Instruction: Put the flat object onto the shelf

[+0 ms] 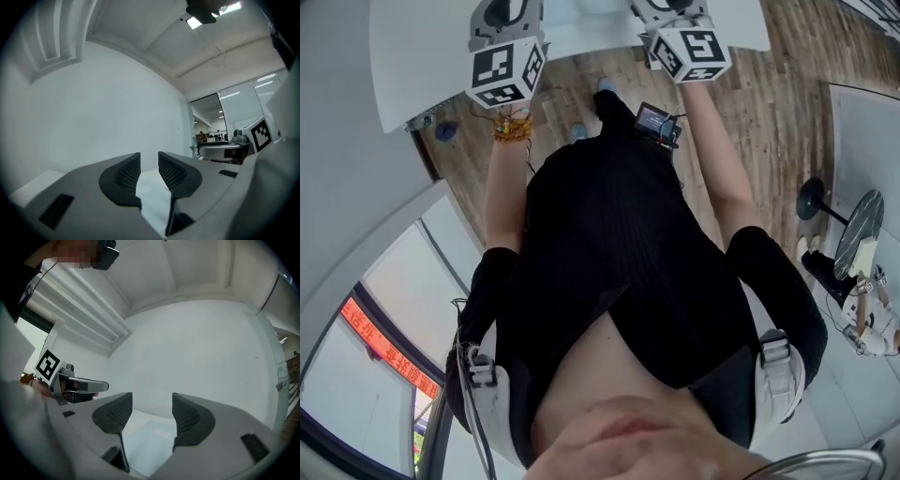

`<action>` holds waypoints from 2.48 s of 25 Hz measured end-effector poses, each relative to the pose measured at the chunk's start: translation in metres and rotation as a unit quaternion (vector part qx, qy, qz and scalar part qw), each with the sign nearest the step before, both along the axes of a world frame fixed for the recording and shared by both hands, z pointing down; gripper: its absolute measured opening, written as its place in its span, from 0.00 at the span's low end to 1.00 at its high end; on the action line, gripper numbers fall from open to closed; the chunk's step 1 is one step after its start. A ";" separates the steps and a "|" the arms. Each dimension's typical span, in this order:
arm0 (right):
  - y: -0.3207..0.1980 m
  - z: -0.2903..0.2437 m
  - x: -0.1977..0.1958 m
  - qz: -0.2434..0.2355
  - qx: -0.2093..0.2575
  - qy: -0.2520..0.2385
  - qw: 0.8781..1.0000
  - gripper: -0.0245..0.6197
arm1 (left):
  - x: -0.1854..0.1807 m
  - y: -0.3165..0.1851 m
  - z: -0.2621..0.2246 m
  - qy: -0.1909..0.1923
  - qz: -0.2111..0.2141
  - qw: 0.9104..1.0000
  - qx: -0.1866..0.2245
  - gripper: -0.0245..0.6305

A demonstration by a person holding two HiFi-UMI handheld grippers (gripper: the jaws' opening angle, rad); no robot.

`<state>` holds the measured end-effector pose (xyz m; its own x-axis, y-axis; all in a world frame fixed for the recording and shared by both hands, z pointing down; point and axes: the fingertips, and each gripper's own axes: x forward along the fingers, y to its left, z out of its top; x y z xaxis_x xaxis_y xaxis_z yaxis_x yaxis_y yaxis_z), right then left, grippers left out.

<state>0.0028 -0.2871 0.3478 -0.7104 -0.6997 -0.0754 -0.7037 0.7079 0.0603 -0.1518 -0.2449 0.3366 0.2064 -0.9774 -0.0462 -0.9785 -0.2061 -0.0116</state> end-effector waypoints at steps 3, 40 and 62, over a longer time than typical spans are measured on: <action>0.019 -0.030 -0.003 0.003 0.031 -0.015 0.999 0.47 | 0.005 0.015 -0.026 -0.009 -0.004 0.999 0.037 0.21; 0.079 0.033 -0.055 -0.016 0.053 0.024 0.998 0.17 | 0.015 0.056 0.045 -0.025 0.004 0.999 0.045 0.06; 0.072 0.066 -0.059 -0.019 0.029 0.056 0.998 0.12 | 0.009 0.051 0.072 -0.025 0.005 0.999 0.019 0.06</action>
